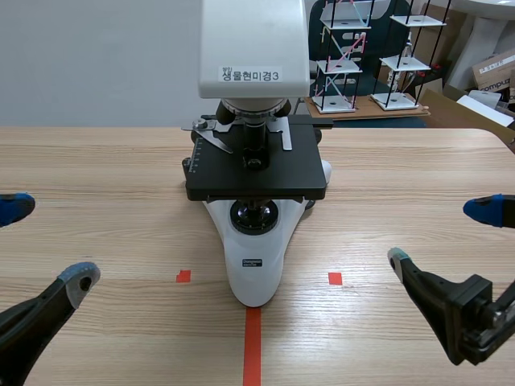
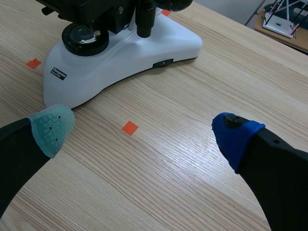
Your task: Return to the home posture
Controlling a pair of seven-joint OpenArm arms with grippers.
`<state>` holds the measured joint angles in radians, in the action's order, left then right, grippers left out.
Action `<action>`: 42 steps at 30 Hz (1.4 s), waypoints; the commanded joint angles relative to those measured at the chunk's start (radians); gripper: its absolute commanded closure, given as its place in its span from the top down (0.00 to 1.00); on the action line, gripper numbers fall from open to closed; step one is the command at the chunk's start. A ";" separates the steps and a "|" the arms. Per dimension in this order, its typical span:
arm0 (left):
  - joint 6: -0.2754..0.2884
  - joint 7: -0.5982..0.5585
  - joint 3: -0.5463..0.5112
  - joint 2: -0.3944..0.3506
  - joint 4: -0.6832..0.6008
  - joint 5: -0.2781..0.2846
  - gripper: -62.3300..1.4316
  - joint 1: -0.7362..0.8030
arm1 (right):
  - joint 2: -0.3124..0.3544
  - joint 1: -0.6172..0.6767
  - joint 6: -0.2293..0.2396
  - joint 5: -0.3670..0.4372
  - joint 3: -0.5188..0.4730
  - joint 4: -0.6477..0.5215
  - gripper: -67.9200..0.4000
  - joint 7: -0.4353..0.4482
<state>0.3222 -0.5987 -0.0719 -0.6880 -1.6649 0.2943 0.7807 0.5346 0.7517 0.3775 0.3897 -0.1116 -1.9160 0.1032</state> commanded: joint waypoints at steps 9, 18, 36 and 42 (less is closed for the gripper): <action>0.002 -0.040 -0.034 0.042 -0.020 -0.007 1.00 0.050 | 0.003 -0.001 -0.004 0.007 -0.009 -0.007 0.94 0.015; 0.002 -0.040 -0.034 0.042 -0.020 -0.007 1.00 0.050 | 0.003 -0.001 -0.004 0.007 -0.009 -0.007 0.94 0.015; 0.002 -0.040 -0.034 0.042 -0.020 -0.007 1.00 0.050 | 0.003 -0.001 -0.004 0.007 -0.009 -0.007 0.94 0.015; 0.002 -0.041 -0.034 0.042 -0.020 -0.007 1.00 0.050 | 0.003 -0.001 -0.004 0.007 -0.009 -0.007 0.94 0.015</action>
<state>0.3225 -0.6250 -0.0990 -0.6487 -1.6649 0.2775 0.8337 0.5346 0.7517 0.3775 0.3897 -0.1116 -1.9160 0.1032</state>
